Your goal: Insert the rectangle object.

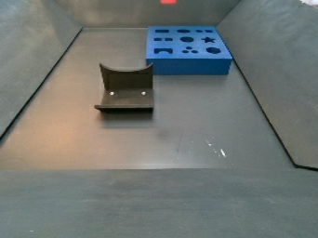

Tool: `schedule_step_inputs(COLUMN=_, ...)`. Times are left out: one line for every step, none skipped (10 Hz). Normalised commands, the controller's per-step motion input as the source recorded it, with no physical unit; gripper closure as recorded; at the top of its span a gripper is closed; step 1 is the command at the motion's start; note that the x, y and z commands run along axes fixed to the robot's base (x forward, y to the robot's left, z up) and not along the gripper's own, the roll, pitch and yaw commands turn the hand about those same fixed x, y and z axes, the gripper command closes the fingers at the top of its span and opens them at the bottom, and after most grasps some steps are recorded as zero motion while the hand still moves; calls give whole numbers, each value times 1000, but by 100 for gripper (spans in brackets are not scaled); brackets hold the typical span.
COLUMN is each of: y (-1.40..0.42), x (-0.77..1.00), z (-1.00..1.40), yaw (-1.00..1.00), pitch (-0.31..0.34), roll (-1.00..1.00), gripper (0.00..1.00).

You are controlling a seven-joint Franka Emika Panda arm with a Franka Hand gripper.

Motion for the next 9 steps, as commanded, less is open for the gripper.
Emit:
schedule_step_inputs(y=-146, x=269, z=-91, yaw=0, pitch=0, roll=0, gripper=100)
schedule_step_inputs(y=-397, x=503, z=-466, yaw=0, pitch=0, roll=183, gripper=100)
schedule_step_inputs(y=-506, x=723, z=-483, yaw=0, pitch=0, roll=241, gripper=100)
schedule_step_inputs(y=-511, x=791, z=-483, yaw=0, pitch=54, roll=277, gripper=100)
schedule_step_inputs(y=-497, x=483, z=-509, yaw=34, pitch=17, roll=303, gripper=100)
schedule_step_inputs(y=-363, x=306, z=-509, yaw=0, pitch=16, roll=223, gripper=100)
schedule_step_inputs(y=-94, x=46, z=-411, yaw=0, pitch=0, roll=21, gripper=100)
schedule_step_inputs(y=-80, x=0, z=-437, yaw=0, pitch=0, roll=0, gripper=100)
schedule_step_inputs(y=-86, x=0, z=-414, yaw=0, pitch=-3, roll=-20, gripper=100)
